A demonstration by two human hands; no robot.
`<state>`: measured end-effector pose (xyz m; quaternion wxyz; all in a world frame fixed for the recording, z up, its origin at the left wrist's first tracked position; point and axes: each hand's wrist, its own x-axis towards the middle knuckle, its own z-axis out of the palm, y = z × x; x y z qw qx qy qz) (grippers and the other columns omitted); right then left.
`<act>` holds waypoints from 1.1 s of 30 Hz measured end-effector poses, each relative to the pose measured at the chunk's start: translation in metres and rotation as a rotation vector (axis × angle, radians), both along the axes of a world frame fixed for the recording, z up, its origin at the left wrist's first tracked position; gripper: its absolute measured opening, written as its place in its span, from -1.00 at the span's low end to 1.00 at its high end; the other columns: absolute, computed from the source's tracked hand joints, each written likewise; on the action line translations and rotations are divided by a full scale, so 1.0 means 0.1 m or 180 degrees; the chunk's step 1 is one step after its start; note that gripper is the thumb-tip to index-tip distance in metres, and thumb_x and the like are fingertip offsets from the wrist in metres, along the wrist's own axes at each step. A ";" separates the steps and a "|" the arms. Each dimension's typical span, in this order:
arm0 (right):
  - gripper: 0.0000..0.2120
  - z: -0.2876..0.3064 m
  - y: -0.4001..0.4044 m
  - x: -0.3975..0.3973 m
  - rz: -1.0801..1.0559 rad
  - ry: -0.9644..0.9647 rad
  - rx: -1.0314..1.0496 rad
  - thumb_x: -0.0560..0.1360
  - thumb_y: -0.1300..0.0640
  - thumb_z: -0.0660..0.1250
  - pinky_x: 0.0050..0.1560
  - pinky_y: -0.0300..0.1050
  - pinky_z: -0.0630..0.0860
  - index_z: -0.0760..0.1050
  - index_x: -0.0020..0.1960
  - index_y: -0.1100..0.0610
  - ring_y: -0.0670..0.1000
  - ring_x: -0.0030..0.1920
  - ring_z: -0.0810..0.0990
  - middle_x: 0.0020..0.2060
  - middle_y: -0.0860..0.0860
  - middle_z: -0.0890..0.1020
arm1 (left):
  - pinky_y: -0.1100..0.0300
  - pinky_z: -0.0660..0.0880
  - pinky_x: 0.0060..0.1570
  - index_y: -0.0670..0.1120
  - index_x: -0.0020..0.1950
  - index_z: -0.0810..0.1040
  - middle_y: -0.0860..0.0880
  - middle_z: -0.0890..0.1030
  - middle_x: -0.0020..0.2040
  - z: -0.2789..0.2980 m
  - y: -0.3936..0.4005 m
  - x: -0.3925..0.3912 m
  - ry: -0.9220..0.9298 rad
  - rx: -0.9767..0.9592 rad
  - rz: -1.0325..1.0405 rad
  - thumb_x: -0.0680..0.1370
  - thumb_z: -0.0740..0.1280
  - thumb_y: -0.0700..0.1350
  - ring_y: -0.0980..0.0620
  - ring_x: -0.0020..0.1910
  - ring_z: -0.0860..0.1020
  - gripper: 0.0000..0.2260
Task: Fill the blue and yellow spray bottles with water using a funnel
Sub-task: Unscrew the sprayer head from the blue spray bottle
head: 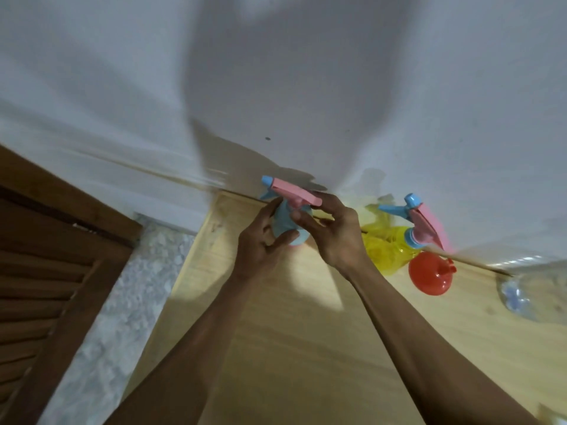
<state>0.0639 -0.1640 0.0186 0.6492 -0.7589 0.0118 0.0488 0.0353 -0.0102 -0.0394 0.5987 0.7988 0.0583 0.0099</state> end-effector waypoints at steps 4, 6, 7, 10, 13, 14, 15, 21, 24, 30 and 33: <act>-0.82 -0.04 0.00 0.02 0.0119 -0.0097 -0.0202 0.52 0.04 0.49 0.08 -0.13 0.50 0.65 0.11 -0.11 0.02 0.15 0.62 0.07 -0.11 0.70 | -0.05 0.57 0.20 0.00 0.46 0.41 0.08 0.58 0.30 0.03 -0.02 -0.04 0.0018 -0.0097 0.0018 0.51 0.49 -0.07 0.10 0.27 0.57 -0.46; -0.80 -0.05 0.01 -0.02 0.0101 -0.0083 -0.0255 0.54 0.04 0.47 0.10 -0.07 0.54 0.65 0.16 -0.03 0.03 0.14 0.63 0.07 -0.09 0.71 | -0.05 0.57 0.21 0.02 0.45 0.41 0.10 0.59 0.29 0.06 -0.03 -0.07 0.0039 -0.0114 0.0018 0.50 0.48 -0.03 0.11 0.26 0.57 -0.46; -0.78 -0.05 0.01 -0.04 0.0077 -0.0075 -0.0254 0.54 0.05 0.47 0.10 -0.02 0.57 0.65 0.18 0.01 0.04 0.13 0.64 0.07 -0.07 0.71 | -0.05 0.57 0.21 0.03 0.45 0.42 0.11 0.59 0.28 0.08 -0.04 -0.09 0.0058 -0.0117 -0.0001 0.50 0.48 0.00 0.12 0.25 0.57 -0.46; -0.79 0.04 0.00 -0.09 0.0029 -0.0166 -0.0306 0.56 0.07 0.44 0.08 0.04 0.60 0.64 0.18 0.05 0.04 0.08 0.66 0.03 -0.07 0.71 | -0.04 0.56 0.20 0.08 0.43 0.43 0.16 0.59 0.26 0.19 -0.08 -0.17 0.0050 -0.0135 -0.0096 0.49 0.46 0.07 0.16 0.24 0.57 -0.47; -0.77 0.27 -0.02 -0.16 0.0036 -0.0222 -0.0320 0.58 0.06 0.42 0.02 0.04 0.62 0.63 0.20 0.12 0.02 0.05 0.67 -0.01 -0.02 0.71 | -0.03 0.54 0.22 0.08 0.44 0.42 0.18 0.56 0.29 0.37 -0.10 -0.30 -0.0041 -0.0157 -0.0074 0.48 0.44 0.11 0.17 0.29 0.52 -0.45; -0.79 0.39 -0.04 -0.20 0.0023 -0.0249 -0.0282 0.58 0.07 0.42 0.02 0.01 0.62 0.64 0.17 0.13 -0.01 0.04 0.68 -0.02 -0.01 0.72 | -0.02 0.54 0.21 0.07 0.45 0.40 0.17 0.54 0.31 0.46 -0.11 -0.35 -0.0110 -0.0169 -0.0074 0.48 0.42 0.14 0.16 0.30 0.50 -0.44; -0.82 0.52 -0.05 -0.25 0.0000 -0.0298 -0.0232 0.58 0.08 0.41 0.02 -0.04 0.62 0.65 0.13 0.14 -0.04 0.03 0.68 -0.04 -0.01 0.72 | -0.02 0.54 0.21 0.06 0.46 0.39 0.16 0.52 0.33 0.55 -0.11 -0.41 -0.0181 -0.0180 -0.0084 0.48 0.41 0.16 0.15 0.32 0.49 -0.42; -0.92 1.29 -0.10 -0.66 -0.0196 -0.0468 0.0096 0.58 0.04 0.41 0.04 -0.13 0.58 0.67 -0.01 0.02 -0.14 -0.04 0.65 -0.15 -0.19 0.70 | 0.16 0.56 0.16 0.04 0.48 0.35 0.14 0.50 0.35 1.19 -0.18 -0.84 -0.0659 -0.0319 -0.0116 0.47 0.35 0.23 0.13 0.28 0.52 -0.38; -0.86 1.55 -0.10 -0.87 -0.0351 -0.0487 0.0192 0.55 -0.02 0.44 0.09 0.01 0.61 0.68 0.01 0.04 -0.09 -0.04 0.65 -0.15 -0.15 0.71 | 0.30 0.56 0.00 0.12 0.40 0.37 0.25 0.54 0.23 1.45 -0.25 -1.03 -0.0872 -0.0513 -0.0040 0.44 0.37 0.20 0.17 0.17 0.57 -0.45; -0.83 1.88 -0.18 -1.21 -0.0601 -0.0594 0.0446 0.46 0.01 0.54 -0.10 -0.24 0.53 0.67 -0.02 0.08 -0.12 -0.19 0.58 -0.25 -0.08 0.67 | 0.10 0.62 0.00 -0.05 0.38 0.48 0.05 0.61 0.22 1.71 -0.39 -1.30 -0.1084 -0.0756 -0.0025 0.46 0.39 0.17 0.04 0.15 0.62 -0.45; -0.81 2.03 -0.28 -1.34 -0.0686 -0.0582 0.0602 0.40 0.06 0.59 -0.20 -0.28 0.50 0.66 -0.10 0.13 -0.12 -0.28 0.55 -0.31 -0.10 0.63 | 0.09 0.61 0.02 0.08 0.34 0.50 0.09 0.62 0.21 1.87 -0.49 -1.44 -0.1077 -0.0858 -0.0080 0.45 0.38 0.17 0.06 0.15 0.62 -0.53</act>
